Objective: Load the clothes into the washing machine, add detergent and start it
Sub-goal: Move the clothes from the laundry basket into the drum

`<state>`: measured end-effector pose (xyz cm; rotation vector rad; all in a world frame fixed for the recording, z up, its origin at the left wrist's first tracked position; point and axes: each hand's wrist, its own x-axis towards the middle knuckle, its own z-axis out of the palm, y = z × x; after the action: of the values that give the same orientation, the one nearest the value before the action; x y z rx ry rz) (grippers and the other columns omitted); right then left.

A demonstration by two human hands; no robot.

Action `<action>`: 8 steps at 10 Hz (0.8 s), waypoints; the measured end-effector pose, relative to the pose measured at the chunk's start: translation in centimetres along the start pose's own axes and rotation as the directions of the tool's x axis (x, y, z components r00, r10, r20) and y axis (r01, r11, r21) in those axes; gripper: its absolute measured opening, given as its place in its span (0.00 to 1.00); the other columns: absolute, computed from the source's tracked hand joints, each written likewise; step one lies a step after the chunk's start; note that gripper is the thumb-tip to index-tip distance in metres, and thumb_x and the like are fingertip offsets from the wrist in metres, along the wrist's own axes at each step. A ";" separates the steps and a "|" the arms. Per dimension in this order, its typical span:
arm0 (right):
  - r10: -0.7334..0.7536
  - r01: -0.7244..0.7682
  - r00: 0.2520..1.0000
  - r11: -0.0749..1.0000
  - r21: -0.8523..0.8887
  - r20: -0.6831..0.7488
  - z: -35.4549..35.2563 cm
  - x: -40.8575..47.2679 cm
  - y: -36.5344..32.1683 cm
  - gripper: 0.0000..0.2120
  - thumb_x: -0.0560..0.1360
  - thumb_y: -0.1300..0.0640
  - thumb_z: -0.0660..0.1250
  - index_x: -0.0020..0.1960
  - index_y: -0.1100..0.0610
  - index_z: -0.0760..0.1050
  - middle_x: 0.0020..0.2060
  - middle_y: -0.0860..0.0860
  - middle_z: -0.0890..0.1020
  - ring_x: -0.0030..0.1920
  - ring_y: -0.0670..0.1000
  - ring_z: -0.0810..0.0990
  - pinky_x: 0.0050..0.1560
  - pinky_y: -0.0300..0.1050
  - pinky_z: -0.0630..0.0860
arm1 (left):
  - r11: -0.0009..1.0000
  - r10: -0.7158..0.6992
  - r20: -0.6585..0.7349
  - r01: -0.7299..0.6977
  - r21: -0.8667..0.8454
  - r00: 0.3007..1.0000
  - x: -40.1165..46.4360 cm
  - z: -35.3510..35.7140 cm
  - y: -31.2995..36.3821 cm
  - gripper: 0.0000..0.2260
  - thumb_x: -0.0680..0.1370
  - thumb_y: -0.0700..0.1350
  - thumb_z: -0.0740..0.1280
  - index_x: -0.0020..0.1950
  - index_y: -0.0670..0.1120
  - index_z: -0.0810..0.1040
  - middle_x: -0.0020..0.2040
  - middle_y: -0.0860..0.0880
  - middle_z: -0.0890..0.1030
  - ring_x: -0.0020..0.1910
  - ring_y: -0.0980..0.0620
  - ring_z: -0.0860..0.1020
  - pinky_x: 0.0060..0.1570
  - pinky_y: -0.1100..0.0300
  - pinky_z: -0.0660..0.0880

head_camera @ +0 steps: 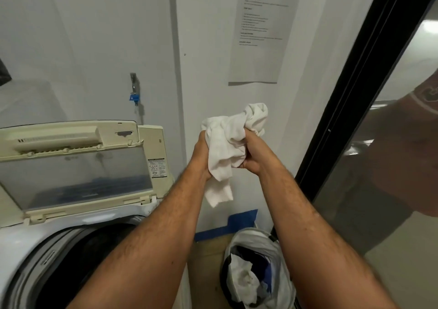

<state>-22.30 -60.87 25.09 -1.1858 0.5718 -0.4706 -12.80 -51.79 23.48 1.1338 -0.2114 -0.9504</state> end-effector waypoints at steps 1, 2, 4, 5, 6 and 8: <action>-0.093 0.094 0.995 0.995 0.017 -0.032 0.3 1.2 -0.5 0.09 0.76 0.53 0.68 0.51 0.58 0.80 0.42 0.55 0.84 0.45 0.55 0.84 0.35 0.44 0.78 | 0.993 0.062 -0.020 -0.060 0.106 0.998 -1.0 0.2 0.7 0.24 0.81 0.61 0.53 0.61 0.44 0.76 0.47 0.47 0.83 0.40 0.53 0.81 0.38 0.59 0.77; -0.138 0.142 0.990 0.985 0.095 -0.042 0.5 2.1 -1.0 0.14 0.76 0.58 0.65 0.60 0.61 0.79 0.49 0.58 0.84 0.48 0.57 0.84 0.41 0.48 0.80 | 0.985 0.021 -0.153 0.006 0.174 0.988 -0.8 -1.8 -0.3 0.37 0.72 0.76 0.50 0.62 0.49 0.77 0.61 0.47 0.80 0.57 0.48 0.78 0.54 0.51 0.77; -0.094 0.044 0.989 0.929 0.369 0.118 2.0 2.5 -1.3 0.10 0.81 0.55 0.59 0.50 0.58 0.78 0.40 0.52 0.85 0.39 0.50 0.84 0.37 0.44 0.80 | 0.928 -0.289 -0.197 0.224 -0.298 0.937 -0.4 -5.0 -3.2 0.49 0.64 0.80 0.52 0.76 0.49 0.60 0.75 0.37 0.59 0.71 0.31 0.62 0.56 0.27 0.68; -0.074 0.045 0.988 0.977 0.207 0.137 2.9 2.6 0.5 0.12 0.80 0.53 0.62 0.56 0.59 0.78 0.47 0.55 0.85 0.46 0.54 0.84 0.45 0.50 0.81 | 0.877 -0.164 -0.054 0.120 -0.466 0.985 -0.7 -4.7 -2.2 0.44 0.68 0.79 0.48 0.72 0.49 0.69 0.69 0.37 0.71 0.64 0.31 0.72 0.58 0.32 0.71; -0.065 0.075 0.994 0.989 -0.128 0.087 3.6 2.7 2.5 0.16 0.74 0.51 0.67 0.59 0.57 0.79 0.51 0.57 0.85 0.50 0.57 0.84 0.44 0.51 0.80 | 0.910 0.029 0.046 -0.008 -0.415 0.999 -1.2 -5.2 -0.6 0.42 0.70 0.77 0.45 0.67 0.50 0.74 0.61 0.40 0.80 0.59 0.38 0.78 0.60 0.42 0.73; -0.084 0.150 0.984 0.868 -0.473 0.158 6.3 2.9 6.0 0.10 0.75 0.49 0.64 0.50 0.55 0.77 0.40 0.55 0.83 0.36 0.54 0.81 0.32 0.45 0.78 | 0.996 0.065 0.131 -0.056 -0.074 0.989 -2.2 -10.2 -1.1 0.40 0.68 0.73 0.60 0.72 0.49 0.69 0.64 0.41 0.78 0.63 0.42 0.77 0.67 0.43 0.70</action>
<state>-15.72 -56.25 20.60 -1.7281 0.5176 -0.3546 -8.70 -43.42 18.63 0.9948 -0.3168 -0.9729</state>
